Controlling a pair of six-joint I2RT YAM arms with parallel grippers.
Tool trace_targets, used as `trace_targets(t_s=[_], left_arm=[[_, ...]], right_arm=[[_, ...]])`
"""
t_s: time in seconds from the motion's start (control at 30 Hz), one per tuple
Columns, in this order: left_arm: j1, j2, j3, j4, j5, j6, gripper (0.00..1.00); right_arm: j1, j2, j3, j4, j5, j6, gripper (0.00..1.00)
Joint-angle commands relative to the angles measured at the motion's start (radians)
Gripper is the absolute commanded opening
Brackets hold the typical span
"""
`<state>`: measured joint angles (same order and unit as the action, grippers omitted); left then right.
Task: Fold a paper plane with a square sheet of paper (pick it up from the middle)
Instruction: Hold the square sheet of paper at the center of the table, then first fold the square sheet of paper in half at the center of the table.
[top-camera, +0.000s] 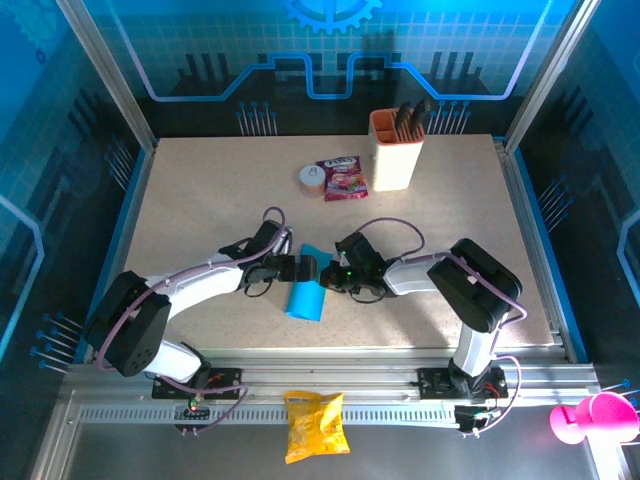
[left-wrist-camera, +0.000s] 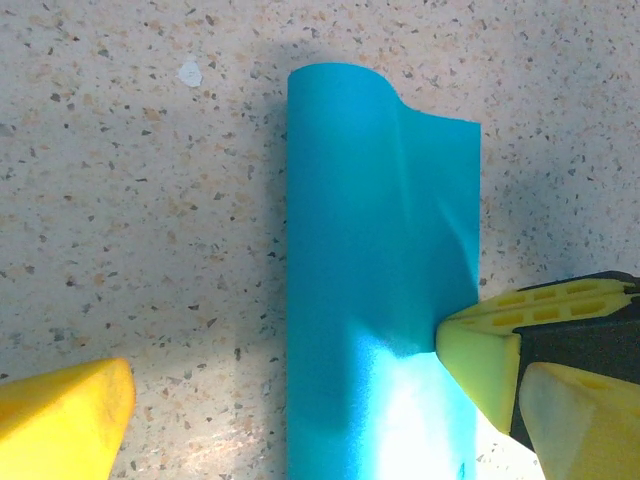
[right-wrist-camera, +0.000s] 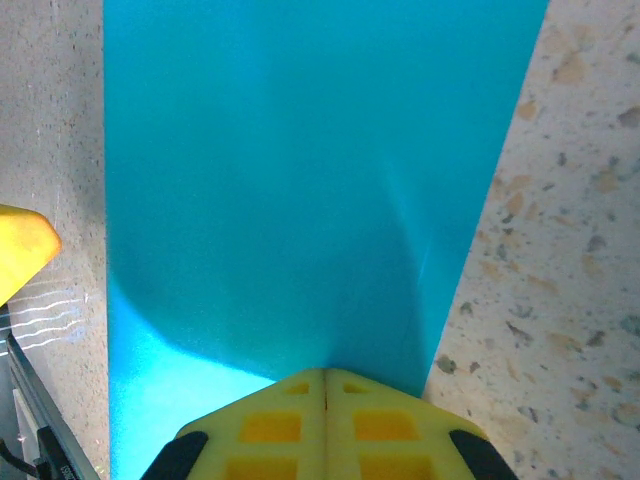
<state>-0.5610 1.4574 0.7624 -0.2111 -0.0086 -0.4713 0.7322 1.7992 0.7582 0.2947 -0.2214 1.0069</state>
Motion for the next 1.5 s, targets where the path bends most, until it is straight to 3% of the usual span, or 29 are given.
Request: trace_targets(t_s=[0.0, 0.43, 1.47], left_arm=[[0.007, 0.017, -0.022, 0.015, 0.015, -0.004, 1.0], [0.016, 0.027, -0.083, 0.053, -0.023, -0.022, 1.0], [0.016, 0.101, -0.108, 0.102, 0.0, -0.018, 1.0]], right_arm=[[-0.005, 0.019, -0.024, -0.046, 0.004, 0.005, 0.0], [-0.005, 0.01, -0.017, -0.058, 0.002, -0.001, 0.0], [-0.045, -0.111, 0.115, -0.212, 0.013, -0.067, 0.01]])
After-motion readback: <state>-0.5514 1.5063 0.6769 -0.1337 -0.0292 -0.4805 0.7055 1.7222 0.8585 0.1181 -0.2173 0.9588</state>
